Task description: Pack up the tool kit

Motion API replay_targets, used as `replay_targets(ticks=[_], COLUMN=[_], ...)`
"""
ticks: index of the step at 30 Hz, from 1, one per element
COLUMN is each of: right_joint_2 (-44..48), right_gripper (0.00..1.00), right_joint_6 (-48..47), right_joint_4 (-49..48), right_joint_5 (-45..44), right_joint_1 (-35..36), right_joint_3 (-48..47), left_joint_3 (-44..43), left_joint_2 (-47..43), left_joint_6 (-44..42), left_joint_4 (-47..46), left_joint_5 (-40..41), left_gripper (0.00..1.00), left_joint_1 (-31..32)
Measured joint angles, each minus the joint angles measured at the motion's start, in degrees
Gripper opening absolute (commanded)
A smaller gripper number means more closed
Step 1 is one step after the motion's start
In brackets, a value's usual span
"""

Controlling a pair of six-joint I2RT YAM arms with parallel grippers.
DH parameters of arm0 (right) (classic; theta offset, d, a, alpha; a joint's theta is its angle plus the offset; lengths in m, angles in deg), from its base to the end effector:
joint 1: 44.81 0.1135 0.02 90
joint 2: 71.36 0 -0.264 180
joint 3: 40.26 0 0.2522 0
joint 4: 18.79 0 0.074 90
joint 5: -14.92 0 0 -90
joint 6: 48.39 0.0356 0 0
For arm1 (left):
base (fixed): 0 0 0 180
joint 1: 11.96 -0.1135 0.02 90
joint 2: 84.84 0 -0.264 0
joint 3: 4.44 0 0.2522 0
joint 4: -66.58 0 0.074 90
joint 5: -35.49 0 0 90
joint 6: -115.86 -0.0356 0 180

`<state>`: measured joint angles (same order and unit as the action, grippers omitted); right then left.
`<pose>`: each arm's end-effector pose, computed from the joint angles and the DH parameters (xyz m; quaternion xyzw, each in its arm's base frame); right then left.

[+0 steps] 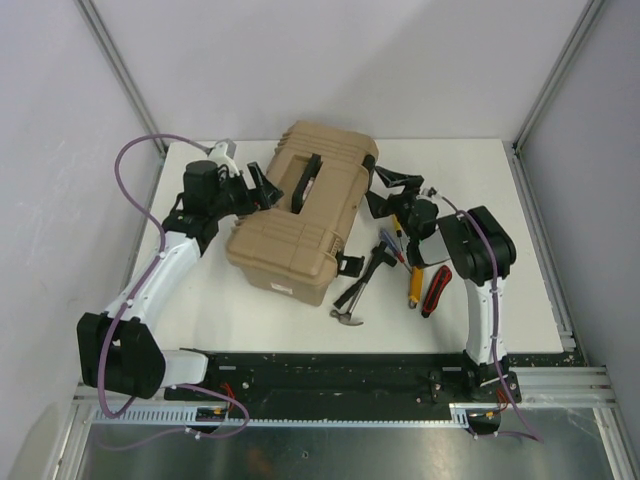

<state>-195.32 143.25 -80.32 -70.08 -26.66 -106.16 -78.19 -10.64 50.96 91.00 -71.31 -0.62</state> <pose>0.3888 0.1307 0.1251 0.4322 0.5320 0.6444 0.3390 0.2905 -0.0688 0.3201 -0.0218 0.8372 -0.2834 0.4673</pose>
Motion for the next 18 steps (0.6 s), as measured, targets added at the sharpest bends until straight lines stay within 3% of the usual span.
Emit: replay_targets(ticks=[11, 18], right_joint_2=[-2.1, -2.5], right_gripper=[0.9, 0.66], right_joint_6=[2.4, 4.2], right_joint_4=[0.8, 1.6], right_joint_5=[-3.6, -4.2], right_joint_1=[1.3, 1.4], right_joint_3=[-4.9, -5.0], left_joint_3=[-0.2, -1.5], left_joint_2=[0.3, 1.0], left_joint_6=[1.9, 1.8], left_joint_4=[1.7, 3.4], left_joint_5=[-2.1, -1.9], left_gripper=[0.9, 0.91], left_joint_1=[0.0, 0.1])
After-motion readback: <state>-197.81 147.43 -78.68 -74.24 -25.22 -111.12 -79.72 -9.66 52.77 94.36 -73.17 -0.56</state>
